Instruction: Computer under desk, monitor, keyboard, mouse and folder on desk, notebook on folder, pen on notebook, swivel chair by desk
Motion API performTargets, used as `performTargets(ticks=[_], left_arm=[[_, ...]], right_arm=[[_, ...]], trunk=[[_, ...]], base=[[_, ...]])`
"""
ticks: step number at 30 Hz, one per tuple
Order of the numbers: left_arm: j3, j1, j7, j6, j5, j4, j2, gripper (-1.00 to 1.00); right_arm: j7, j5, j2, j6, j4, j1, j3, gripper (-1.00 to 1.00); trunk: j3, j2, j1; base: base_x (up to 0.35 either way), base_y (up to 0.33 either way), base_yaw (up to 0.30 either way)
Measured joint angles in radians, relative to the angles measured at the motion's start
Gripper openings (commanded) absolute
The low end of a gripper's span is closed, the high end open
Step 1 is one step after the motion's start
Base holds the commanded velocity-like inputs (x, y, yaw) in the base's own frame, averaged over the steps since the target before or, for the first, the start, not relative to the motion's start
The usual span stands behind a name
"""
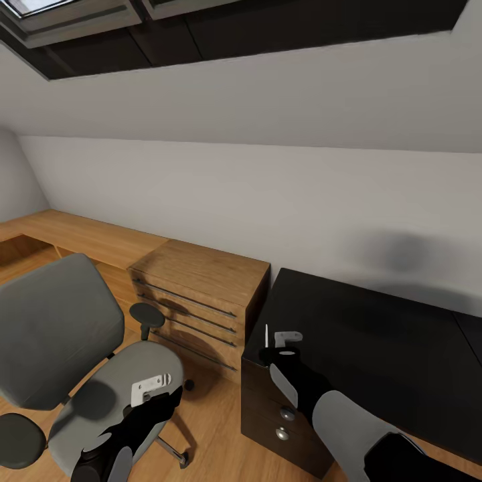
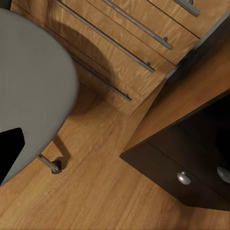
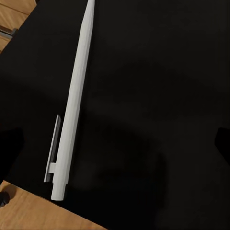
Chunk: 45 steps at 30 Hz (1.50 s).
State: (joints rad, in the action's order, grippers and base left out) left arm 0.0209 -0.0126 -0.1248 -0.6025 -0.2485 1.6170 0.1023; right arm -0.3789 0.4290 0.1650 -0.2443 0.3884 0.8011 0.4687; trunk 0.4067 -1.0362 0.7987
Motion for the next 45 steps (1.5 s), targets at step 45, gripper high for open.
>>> performTargets(ticks=[45], left_arm=[[-0.001,0.000,0.002,-0.004,-0.002,0.000,0.000,1.00]], right_arm=[[0.000,0.000,0.004,0.000,-0.001,0.000,0.001,1.00]], trunk=[[0.000,0.000,0.000]], base=[[0.000,0.024,0.000]])
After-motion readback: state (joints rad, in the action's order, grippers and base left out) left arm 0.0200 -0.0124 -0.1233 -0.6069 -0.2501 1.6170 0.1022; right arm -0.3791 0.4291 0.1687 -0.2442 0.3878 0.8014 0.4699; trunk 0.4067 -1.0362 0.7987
